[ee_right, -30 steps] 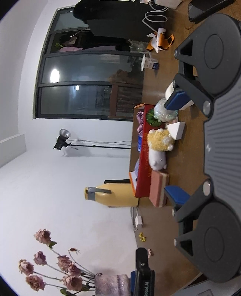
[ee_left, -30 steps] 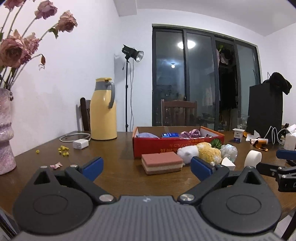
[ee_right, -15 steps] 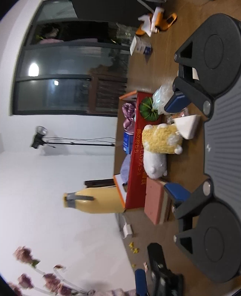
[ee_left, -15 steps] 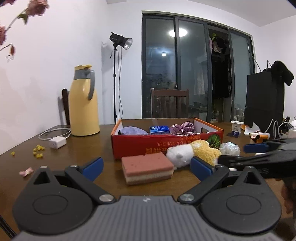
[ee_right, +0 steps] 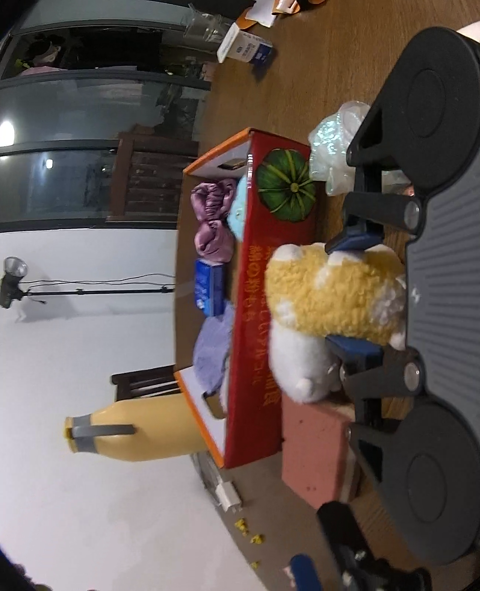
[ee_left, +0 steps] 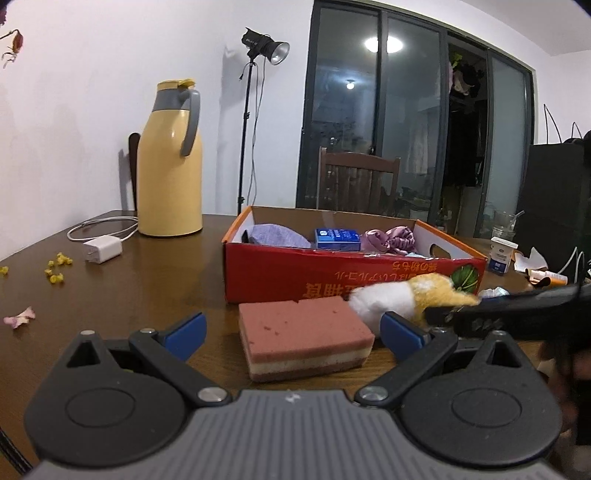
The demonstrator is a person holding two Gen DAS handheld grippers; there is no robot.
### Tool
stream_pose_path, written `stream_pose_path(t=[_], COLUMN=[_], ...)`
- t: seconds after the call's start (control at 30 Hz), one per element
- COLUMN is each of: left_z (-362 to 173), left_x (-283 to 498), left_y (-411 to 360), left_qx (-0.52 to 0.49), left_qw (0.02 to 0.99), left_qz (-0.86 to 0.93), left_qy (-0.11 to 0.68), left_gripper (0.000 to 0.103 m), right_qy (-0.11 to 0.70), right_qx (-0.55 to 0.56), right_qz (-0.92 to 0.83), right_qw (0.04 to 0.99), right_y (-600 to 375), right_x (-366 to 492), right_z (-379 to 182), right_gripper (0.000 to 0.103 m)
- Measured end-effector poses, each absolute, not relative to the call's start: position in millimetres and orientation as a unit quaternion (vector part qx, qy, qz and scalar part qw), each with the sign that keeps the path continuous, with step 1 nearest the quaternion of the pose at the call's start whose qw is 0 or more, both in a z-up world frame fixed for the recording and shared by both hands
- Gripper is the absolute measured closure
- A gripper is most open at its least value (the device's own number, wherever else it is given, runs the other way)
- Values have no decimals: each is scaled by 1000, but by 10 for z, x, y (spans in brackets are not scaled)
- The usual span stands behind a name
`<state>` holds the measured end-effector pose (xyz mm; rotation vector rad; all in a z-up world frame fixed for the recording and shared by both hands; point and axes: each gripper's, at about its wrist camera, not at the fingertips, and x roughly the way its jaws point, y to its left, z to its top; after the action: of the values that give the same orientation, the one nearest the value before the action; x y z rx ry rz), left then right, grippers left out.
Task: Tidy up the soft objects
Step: 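Grasp the white lamb and yellow fluffy plush with both grippers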
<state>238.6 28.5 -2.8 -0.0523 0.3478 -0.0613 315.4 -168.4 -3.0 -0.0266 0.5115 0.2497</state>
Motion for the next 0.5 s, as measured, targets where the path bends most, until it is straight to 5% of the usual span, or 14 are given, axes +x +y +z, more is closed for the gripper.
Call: stream_pose_path(t=[0.5], left_z=[-88], left_x=[1684], left_y=[167], left_qx=[-79], left_qw=[961], left_qz=[-128], left_qy=[234], left_gripper=[1], right_qy=[255], right_qx=[17], right_qz=[208], right_qw=[944], right_y=[-1866], right_x=[1685], right_z=[-115], right_gripper=[57])
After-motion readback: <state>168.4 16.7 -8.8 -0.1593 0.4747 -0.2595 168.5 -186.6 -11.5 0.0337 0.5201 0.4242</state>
